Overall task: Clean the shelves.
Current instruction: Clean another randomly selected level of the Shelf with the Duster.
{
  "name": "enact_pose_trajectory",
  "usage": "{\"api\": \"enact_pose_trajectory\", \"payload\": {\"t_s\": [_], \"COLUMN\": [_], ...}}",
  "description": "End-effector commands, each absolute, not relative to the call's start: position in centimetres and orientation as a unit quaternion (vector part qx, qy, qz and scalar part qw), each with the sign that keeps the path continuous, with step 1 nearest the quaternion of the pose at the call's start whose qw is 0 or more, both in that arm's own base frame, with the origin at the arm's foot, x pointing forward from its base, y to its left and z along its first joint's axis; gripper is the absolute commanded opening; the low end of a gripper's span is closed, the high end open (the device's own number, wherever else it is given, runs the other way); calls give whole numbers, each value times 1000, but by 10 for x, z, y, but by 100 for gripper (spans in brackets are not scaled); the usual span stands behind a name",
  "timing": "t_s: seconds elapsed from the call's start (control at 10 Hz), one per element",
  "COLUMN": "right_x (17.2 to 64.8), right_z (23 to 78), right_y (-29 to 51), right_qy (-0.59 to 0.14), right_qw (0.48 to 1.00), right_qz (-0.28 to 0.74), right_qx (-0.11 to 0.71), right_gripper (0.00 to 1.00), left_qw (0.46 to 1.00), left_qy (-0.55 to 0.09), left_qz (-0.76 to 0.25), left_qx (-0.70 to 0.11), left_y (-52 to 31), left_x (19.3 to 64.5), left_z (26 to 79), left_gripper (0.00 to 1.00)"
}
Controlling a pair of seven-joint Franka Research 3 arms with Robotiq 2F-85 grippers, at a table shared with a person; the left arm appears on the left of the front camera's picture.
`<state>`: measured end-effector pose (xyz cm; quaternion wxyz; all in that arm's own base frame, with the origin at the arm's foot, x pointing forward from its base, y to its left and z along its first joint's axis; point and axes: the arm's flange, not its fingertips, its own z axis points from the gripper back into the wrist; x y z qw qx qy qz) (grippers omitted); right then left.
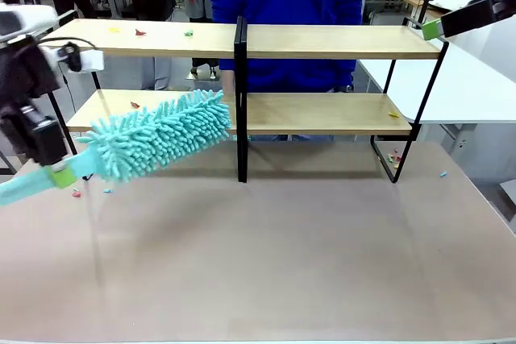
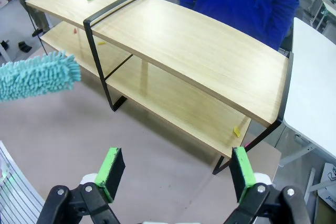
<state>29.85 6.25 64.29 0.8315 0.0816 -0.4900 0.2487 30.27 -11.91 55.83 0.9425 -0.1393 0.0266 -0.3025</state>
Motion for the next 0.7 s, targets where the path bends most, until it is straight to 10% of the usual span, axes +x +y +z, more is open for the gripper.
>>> {"api": "enact_pose_trajectory", "payload": {"t_s": [0.0, 0.6], "right_x": [299, 299], "right_z": [643, 643], "right_y": [62, 62], "right_qy": [-490, -490], "right_qw": [832, 832], "right_qz": [247, 247], "right_qx": [86, 86], "right_gripper": [100, 100], "left_qw": [962, 970], "left_qy": [55, -25], "left_qz": [-233, -178], "left_qx": [-133, -164], "left_y": [-126, -155], "left_x": [330, 376], "left_z": [566, 572], "left_gripper": [12, 12]}}
